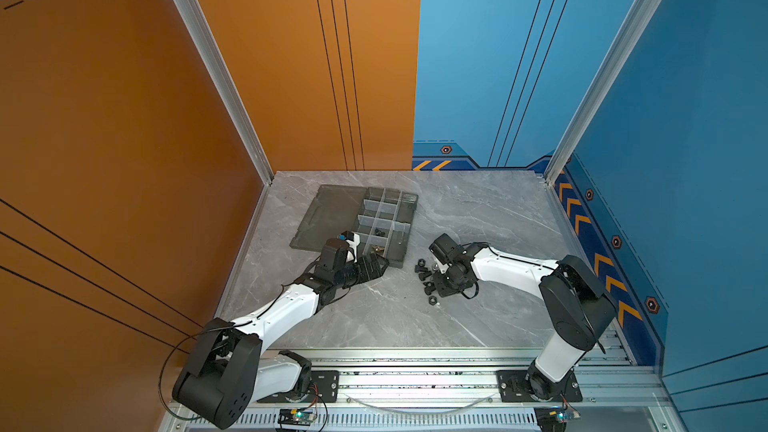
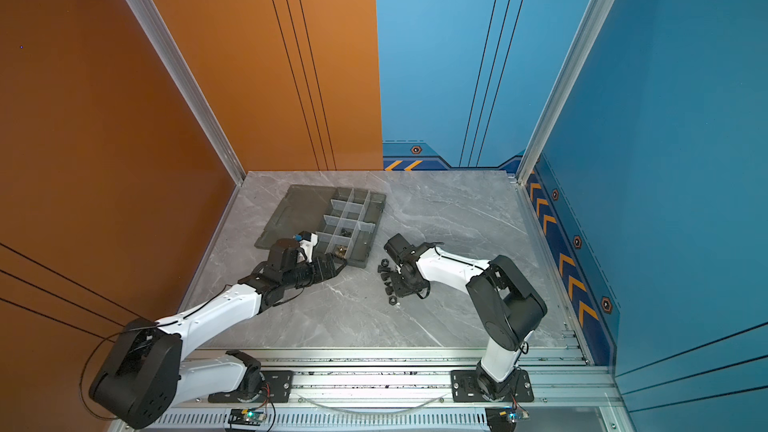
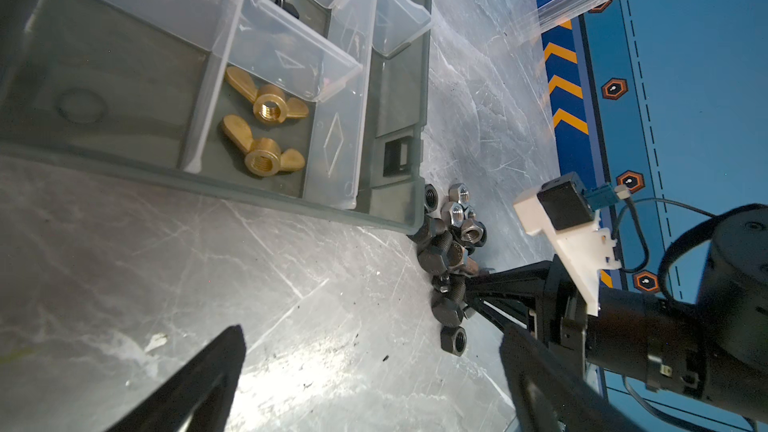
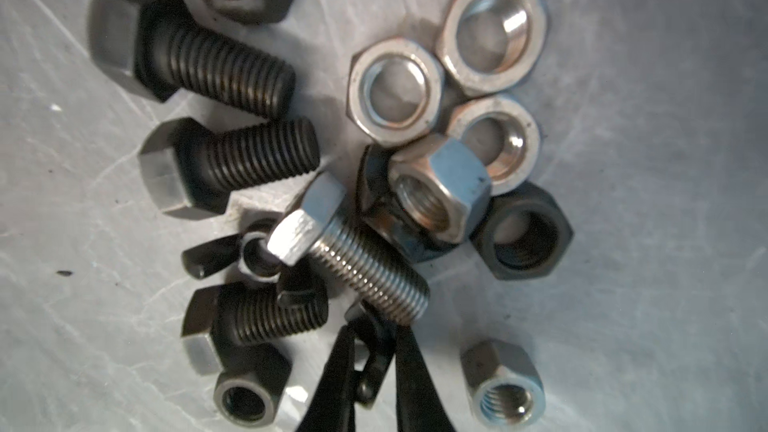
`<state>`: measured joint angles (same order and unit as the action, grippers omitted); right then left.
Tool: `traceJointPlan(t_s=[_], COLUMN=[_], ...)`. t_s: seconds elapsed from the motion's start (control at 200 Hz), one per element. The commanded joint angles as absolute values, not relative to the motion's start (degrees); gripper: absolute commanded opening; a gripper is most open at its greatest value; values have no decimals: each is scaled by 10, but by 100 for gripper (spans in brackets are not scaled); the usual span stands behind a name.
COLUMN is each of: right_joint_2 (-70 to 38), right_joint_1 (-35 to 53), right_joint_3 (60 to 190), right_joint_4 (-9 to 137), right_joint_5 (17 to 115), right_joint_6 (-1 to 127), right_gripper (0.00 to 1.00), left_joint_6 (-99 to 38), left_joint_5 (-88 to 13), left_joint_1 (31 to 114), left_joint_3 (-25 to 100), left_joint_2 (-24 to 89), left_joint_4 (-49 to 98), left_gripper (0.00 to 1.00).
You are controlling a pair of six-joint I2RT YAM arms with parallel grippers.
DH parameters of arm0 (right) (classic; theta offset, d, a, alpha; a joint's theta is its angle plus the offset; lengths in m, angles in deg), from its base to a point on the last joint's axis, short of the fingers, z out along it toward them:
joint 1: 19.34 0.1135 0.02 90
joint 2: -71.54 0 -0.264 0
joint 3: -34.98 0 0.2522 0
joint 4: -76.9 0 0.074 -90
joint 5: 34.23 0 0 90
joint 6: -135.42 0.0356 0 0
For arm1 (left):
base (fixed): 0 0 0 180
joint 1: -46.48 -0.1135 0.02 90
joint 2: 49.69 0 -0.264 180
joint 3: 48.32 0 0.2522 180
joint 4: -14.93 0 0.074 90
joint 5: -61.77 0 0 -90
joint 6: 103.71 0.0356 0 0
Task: Sort the screws and nuts into containers
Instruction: 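Carry the black wing nut with the right gripper over the same compartment, then open the right gripper to drop the black wing nut into the compartment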
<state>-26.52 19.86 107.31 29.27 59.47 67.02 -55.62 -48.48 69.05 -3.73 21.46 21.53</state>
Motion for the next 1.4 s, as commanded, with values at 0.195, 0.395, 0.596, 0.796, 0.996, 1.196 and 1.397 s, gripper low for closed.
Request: traceJointPlan(t_s=[0.195, 0.395, 0.596, 0.796, 0.996, 1.196, 1.397], right_joint_2=[-173, -189, -291, -428, -553, -611, -635], right_joint_1=[172, 158, 154, 154, 157, 165, 169], right_joint_3=[1110, 1181, 1335, 1500, 1632, 1684, 1687], right_joint_4=[270, 286, 290, 296, 290, 290, 286], right_joint_5=[700, 755, 772, 775, 773, 779, 764], right_joint_6=[638, 627, 621, 637, 655, 656, 650], right_gripper=[0, 0, 0, 0, 0, 0, 0], left_joint_6=[-571, -576, -581, -583, -587, -588, -589], left_joint_5=[-518, -521, -534, -548, -564, -569, -568], left_joint_1=[686, 678, 663, 648, 637, 629, 627], left_joint_3=[-46, -57, -66, -72, -79, -81, -83], left_joint_2=[192, 175, 155, 146, 138, 137, 139], left_joint_4=[180, 173, 172, 173, 164, 163, 161], left_gripper=[98, 98, 98, 98, 98, 98, 98])
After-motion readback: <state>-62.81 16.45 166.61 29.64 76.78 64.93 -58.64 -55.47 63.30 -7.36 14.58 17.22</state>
